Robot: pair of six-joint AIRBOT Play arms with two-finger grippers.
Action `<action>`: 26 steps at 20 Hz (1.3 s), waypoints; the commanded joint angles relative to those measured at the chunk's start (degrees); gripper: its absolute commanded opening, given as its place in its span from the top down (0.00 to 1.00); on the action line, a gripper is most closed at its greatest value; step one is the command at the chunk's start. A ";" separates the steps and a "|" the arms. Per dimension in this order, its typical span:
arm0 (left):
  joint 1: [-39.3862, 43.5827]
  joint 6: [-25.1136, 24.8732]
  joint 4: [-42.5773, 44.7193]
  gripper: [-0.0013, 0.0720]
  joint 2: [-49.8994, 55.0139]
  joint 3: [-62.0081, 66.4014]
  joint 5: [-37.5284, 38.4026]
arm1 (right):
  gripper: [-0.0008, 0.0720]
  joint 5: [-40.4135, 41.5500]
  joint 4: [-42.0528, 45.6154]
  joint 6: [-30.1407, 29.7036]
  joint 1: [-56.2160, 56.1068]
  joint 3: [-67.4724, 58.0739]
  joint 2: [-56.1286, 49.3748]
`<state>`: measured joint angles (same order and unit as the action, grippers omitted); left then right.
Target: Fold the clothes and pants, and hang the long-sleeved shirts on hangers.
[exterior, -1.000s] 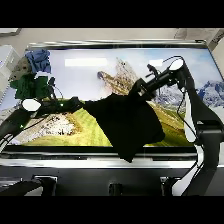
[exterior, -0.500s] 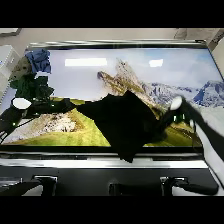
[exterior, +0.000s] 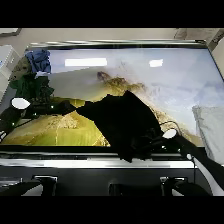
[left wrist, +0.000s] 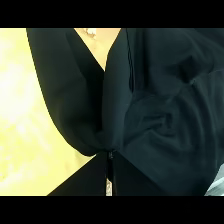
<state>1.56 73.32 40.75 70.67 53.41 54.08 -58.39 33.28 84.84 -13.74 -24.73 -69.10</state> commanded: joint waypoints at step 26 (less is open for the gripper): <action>-13.27 8.13 7.52 0.95 -35.39 36.33 -5.09 | 0.94 -5.99 40.24 10.40 18.78 -78.38 23.23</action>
<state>-11.66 81.06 44.42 34.65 92.64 45.39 -54.81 79.00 94.19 5.06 -102.78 -40.73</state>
